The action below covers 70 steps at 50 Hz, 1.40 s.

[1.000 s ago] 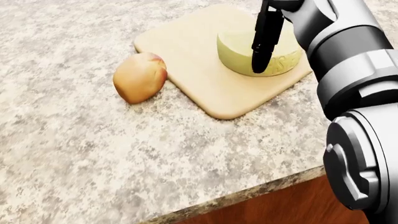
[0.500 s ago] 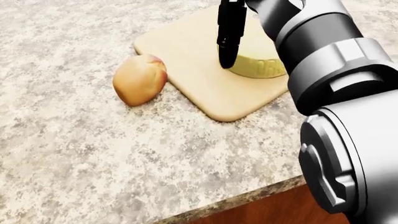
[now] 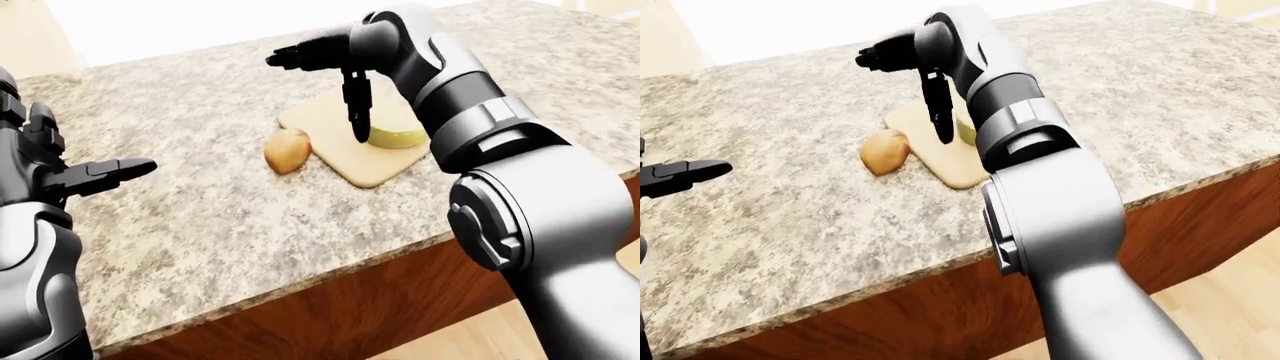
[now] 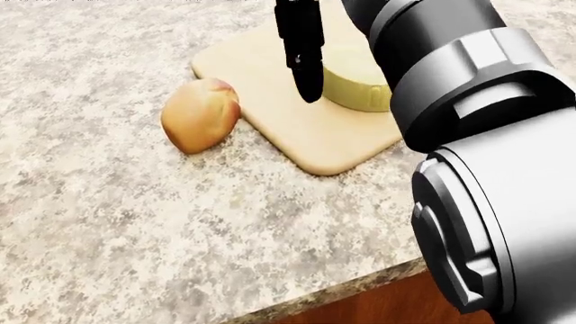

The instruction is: Place the bread and cheese on the cutting board.

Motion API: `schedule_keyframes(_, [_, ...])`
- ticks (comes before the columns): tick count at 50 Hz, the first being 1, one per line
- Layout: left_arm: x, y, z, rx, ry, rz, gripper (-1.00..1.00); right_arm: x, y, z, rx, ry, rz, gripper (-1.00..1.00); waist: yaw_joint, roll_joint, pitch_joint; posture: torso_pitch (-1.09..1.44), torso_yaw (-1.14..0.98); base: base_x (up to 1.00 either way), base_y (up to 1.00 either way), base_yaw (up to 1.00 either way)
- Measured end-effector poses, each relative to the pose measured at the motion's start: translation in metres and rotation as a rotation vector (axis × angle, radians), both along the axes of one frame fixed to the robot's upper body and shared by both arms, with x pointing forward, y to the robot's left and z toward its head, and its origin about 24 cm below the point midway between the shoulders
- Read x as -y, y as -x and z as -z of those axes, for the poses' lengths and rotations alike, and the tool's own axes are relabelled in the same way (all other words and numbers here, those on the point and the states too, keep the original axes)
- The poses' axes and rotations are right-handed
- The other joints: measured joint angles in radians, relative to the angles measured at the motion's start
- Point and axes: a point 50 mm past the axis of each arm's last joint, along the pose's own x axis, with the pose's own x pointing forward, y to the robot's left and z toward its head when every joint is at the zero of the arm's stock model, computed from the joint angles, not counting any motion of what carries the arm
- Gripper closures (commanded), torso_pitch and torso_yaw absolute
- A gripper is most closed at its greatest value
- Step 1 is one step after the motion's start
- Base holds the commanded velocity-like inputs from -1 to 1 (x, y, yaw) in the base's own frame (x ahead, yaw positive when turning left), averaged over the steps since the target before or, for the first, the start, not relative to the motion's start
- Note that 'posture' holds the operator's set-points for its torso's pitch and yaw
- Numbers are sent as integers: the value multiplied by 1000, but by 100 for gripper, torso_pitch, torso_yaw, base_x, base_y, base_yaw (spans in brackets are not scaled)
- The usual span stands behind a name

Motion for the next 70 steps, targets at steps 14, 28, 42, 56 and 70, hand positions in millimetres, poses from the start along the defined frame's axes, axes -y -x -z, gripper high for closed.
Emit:
schedule_keyframes(14, [-1, 2, 5, -4, 3, 1, -100, -23, 7, 6, -25, 2, -79, -100, -4, 7, -1, 0, 0, 0, 0, 0])
schedule_keyframes(28, [0, 5, 4, -3, 6, 0, -100, -31, 7, 16, 6, -5, -82, -100, -2, 7, -3, 0, 0, 0, 0, 0])
schedule_keyframes(42, [0, 5, 4, -2, 11, -1, -100, -37, 6, 29, 2, 13, -87, -100, -2, 9, -4, 0, 0, 0, 0, 0])
schedule_keyframes(56, [1, 4, 5, -2, 13, 2, -100, -40, 5, 49, 15, 86, -82, -100, -1, 9, -5, 0, 0, 0, 0, 0])
schedule_keyframes(70, [0, 6, 6, -1, 18, 1, -100, -53, 10, 52, 22, 97, -110, -100, -1, 10, -7, 0, 0, 0, 0, 0])
